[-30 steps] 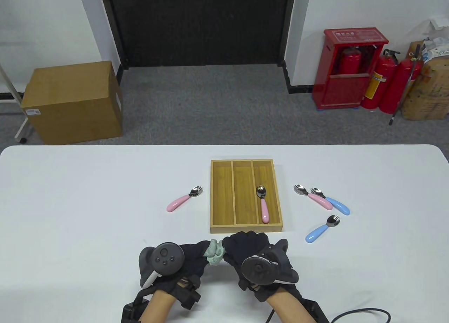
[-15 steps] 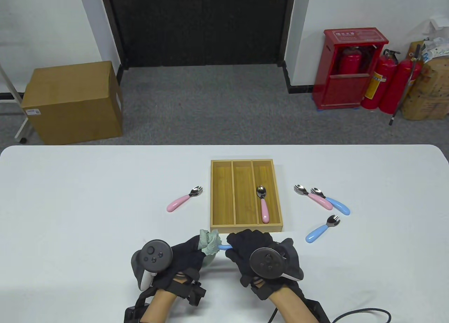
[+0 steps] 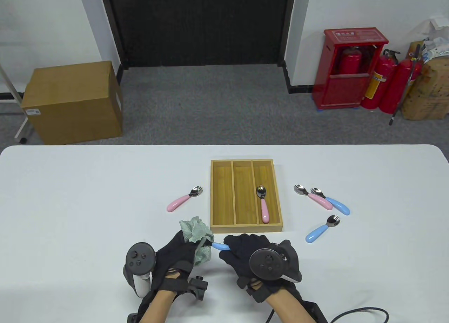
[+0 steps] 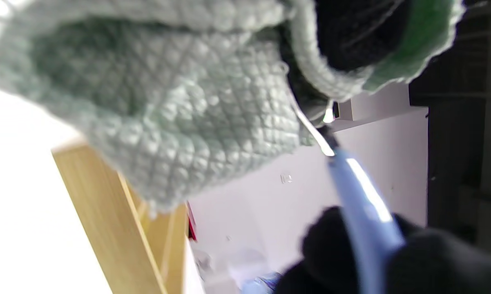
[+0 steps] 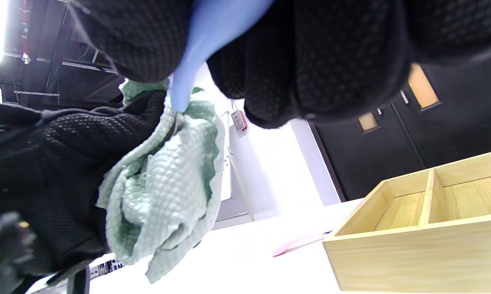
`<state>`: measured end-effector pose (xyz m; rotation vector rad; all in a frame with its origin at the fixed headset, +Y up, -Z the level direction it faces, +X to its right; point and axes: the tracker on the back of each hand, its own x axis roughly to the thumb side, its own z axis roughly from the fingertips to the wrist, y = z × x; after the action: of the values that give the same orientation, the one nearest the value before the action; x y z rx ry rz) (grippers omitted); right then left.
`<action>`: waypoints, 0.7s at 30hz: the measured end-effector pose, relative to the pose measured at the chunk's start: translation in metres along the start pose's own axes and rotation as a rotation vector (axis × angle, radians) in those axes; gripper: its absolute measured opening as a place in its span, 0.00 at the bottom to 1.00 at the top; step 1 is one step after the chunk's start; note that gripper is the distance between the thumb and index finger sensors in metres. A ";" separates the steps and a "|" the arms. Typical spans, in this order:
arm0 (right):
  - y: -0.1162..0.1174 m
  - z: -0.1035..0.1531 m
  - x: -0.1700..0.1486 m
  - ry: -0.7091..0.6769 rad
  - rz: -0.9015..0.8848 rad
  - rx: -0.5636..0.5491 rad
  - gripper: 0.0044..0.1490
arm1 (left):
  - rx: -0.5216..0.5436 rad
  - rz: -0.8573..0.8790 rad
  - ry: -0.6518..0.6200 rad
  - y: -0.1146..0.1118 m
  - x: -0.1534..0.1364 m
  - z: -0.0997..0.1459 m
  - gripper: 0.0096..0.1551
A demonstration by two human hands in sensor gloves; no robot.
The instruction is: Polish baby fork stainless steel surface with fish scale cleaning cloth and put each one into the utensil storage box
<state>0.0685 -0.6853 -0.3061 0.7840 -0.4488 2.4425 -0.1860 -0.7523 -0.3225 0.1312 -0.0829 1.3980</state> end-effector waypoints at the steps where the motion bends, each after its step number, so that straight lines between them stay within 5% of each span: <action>1: -0.001 0.001 0.000 0.003 0.000 -0.005 0.31 | -0.051 0.064 0.015 -0.003 -0.003 -0.001 0.26; 5: 0.005 0.002 0.000 0.009 -0.008 0.013 0.31 | -0.186 0.194 0.060 -0.016 -0.006 -0.001 0.28; 9: 0.007 0.003 -0.004 0.025 -0.045 0.043 0.30 | -0.203 0.170 0.044 -0.014 -0.004 -0.003 0.28; 21: 0.016 0.000 -0.005 0.067 -0.063 0.149 0.31 | 0.004 -0.065 0.022 -0.004 0.002 -0.007 0.24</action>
<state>0.0622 -0.7003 -0.3118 0.7621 -0.2155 2.4560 -0.1820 -0.7498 -0.3296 0.1210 -0.0575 1.3340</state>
